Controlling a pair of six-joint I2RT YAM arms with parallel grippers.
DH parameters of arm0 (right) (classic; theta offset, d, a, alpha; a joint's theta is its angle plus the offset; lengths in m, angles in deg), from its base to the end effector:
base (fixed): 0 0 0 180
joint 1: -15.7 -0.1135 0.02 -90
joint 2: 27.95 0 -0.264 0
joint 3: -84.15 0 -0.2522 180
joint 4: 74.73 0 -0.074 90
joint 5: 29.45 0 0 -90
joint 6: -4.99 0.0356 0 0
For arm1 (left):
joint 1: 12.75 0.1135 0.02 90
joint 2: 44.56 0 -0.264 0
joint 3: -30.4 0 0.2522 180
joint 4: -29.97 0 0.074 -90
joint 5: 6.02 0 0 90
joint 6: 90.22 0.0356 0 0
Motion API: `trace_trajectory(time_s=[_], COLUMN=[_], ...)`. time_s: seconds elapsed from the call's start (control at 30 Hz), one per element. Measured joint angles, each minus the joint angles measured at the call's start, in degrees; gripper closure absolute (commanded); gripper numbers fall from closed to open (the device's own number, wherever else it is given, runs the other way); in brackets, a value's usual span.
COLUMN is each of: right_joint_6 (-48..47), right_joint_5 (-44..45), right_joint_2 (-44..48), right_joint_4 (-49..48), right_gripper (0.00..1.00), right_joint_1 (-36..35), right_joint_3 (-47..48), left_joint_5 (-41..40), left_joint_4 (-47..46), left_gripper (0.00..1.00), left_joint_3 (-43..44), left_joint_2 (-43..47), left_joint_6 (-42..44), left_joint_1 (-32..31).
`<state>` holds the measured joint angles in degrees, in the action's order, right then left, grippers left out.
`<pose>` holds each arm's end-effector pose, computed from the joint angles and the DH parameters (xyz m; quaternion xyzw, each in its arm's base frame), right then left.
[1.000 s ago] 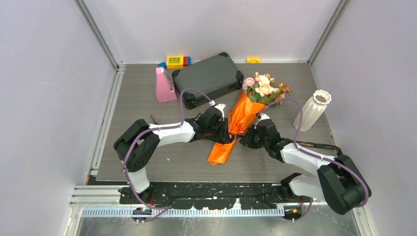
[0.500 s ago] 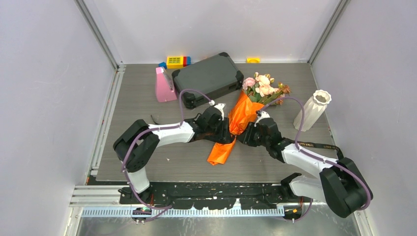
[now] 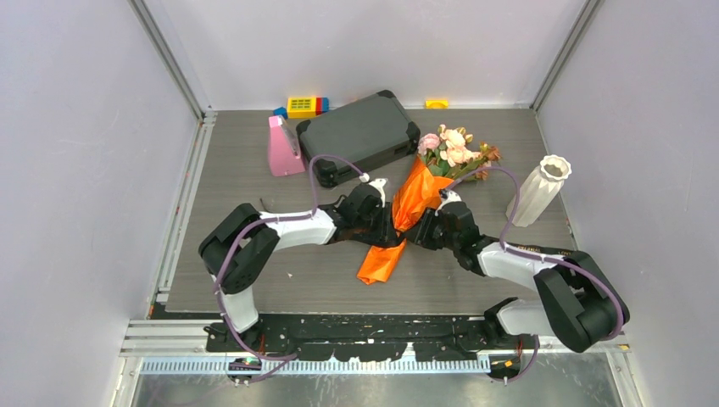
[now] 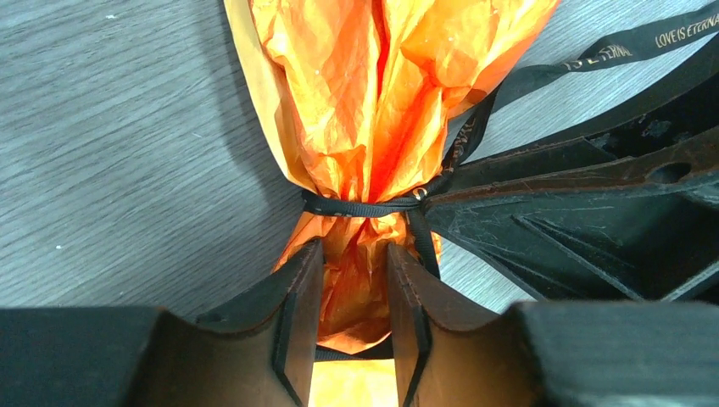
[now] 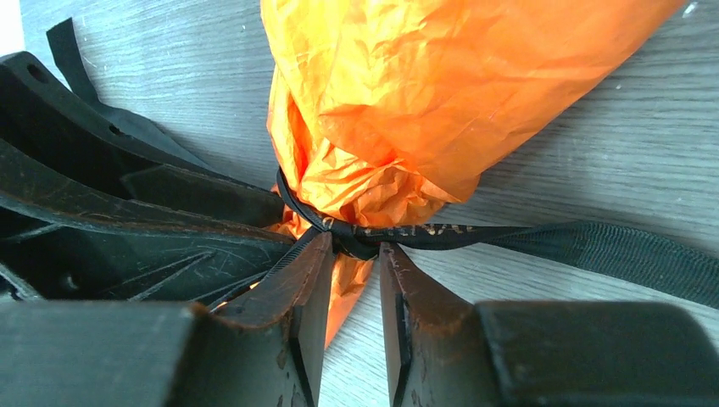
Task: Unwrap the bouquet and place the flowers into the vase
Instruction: Untie the ribbon from the wrapping paper.
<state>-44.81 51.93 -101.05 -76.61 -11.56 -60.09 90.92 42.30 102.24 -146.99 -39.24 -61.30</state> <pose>0.2044 0.1113 0.1498 0.0657 0.8846 0.3093 0.3429 0.2443 -0.2832 0.1685 0.1001 0.9099 -0.3159 0.2494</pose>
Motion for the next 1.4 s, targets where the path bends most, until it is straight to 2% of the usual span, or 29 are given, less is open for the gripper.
trace_trajectory(time_s=[0.27,0.47,0.67,1.17,1.33,1.4], right_joint_6=[1.79,2.36,3.17,6.51,6.71,6.67], right_joint_5=[0.63,2.62,5.18,9.62,9.64,9.57], right_joint_2=[-1.53,-0.33,3.67,4.5,5.31,6.01], right_joint_4=[-2.78,-1.88,0.68,7.96,8.41,8.57], right_gripper=[0.83,0.93,0.99,1.0,1.0,1.0], right_joint_1=[0.0,-0.02,-0.02,-0.02,-0.02,-0.02], right_joint_3=[-0.02,-0.2,-1.75,-3.85,-3.91,-3.89], left_joint_5=[1.07,1.2,1.36,2.32,2.29,2.1], left_joint_4=[-1.7,-2.34,-3.8,-6.99,-6.51,-5.2], left_gripper=[1.0,1.0,1.0,1.0,0.72,0.66], left_joint_3=[0.0,-0.39,-1.36,-3.74,-3.96,-3.96], left_joint_2=[-1.05,-1.09,-1.09,-0.9,-0.11,0.83], left_joint_6=[-0.96,-1.29,-2.29,-3.91,-2.84,-1.51], left_joint_1=[0.31,0.66,1.07,2.4,2.62,2.71])
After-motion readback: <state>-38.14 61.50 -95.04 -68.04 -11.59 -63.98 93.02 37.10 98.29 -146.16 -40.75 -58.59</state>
